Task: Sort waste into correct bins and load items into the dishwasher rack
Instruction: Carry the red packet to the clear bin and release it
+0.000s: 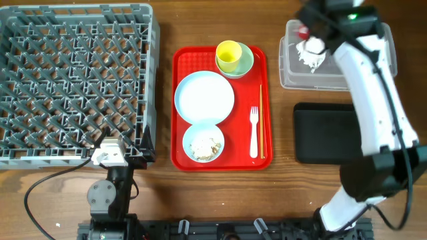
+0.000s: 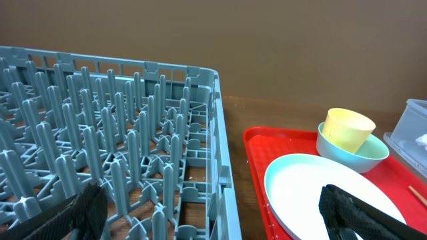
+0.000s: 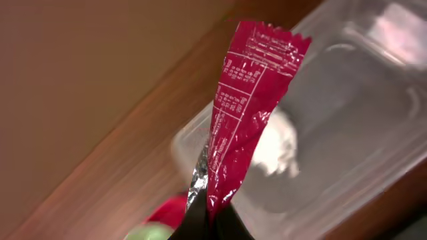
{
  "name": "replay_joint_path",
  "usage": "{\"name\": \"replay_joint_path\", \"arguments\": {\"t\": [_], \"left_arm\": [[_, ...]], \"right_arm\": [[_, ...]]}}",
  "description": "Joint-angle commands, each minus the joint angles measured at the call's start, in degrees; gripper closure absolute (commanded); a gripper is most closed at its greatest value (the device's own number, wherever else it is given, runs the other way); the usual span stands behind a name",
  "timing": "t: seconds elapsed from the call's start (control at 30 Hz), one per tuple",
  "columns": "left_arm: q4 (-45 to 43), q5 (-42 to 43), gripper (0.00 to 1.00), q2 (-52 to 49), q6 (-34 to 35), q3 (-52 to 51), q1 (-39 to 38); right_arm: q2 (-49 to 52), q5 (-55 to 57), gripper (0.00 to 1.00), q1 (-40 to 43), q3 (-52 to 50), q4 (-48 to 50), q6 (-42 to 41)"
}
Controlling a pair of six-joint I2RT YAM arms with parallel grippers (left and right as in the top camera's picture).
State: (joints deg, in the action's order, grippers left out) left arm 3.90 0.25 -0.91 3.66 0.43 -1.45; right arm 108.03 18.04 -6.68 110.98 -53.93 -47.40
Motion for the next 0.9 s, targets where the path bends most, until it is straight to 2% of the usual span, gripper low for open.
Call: {"name": "replay_joint_path", "arguments": {"t": [0.0, 0.03, 0.07, 0.2, 0.27, 0.33, 0.37, 0.4, 0.47, 0.6, 0.73, 0.87], "left_arm": [[0.3, -0.5, 0.0, 0.2, -0.9, -0.1, -0.3], [0.3, -0.5, 0.0, 0.2, -0.9, -0.1, -0.3], [0.3, -0.5, 0.0, 0.2, -0.9, -0.1, -0.3], [0.3, -0.5, 0.0, 0.2, -0.9, -0.1, -0.3], [0.3, -0.5, 0.0, 0.2, -0.9, -0.1, -0.3], [0.3, -0.5, 0.0, 0.2, -0.9, -0.1, -0.3], [0.3, -0.5, 0.0, 0.2, -0.9, -0.1, -0.3], [0.3, -0.5, 0.0, 0.2, -0.9, -0.1, -0.3], [0.3, -0.5, 0.0, 0.2, -0.9, -0.1, -0.3], [0.3, -0.5, 0.0, 0.2, -0.9, -0.1, -0.3], [0.3, -0.5, 0.0, 0.2, -0.9, -0.1, -0.3], [0.3, -0.5, 0.0, 0.2, -0.9, -0.1, -0.3]], "right_arm": [[6.4, -5.0, 0.63, 5.2, -1.0, 2.8, 1.8], [7.8, -8.5, 0.34, 6.6, -1.0, 4.4, 5.1], [8.4, -11.1, 0.0, 7.3, -1.0, 5.3, 7.4], [7.5, -17.6, 0.0, 9.6, -0.2, 2.6, 9.0], [4.8, -24.5, 0.0, 9.8, 0.5, 1.6, 13.8], [0.7, -36.3, 0.0, 9.2, 0.5, 0.4, 20.7], [-2.5, -45.8, 0.0, 7.3, 0.5, -1.0, 26.2], [-3.9, -47.8, 0.0, 5.4, 0.5, -2.6, 28.1], [-5.5, -47.3, 0.0, 1.4, 0.5, -6.1, 30.1], [-4.9, -40.1, 0.0, -11.6, -1.6, -14.9, 31.0], [-3.4, -35.4, 0.0, -23.4, -6.7, -18.3, 30.3], [-3.2, -24.5, 0.02, -31.6, -9.6, -19.5, 20.2]]}}
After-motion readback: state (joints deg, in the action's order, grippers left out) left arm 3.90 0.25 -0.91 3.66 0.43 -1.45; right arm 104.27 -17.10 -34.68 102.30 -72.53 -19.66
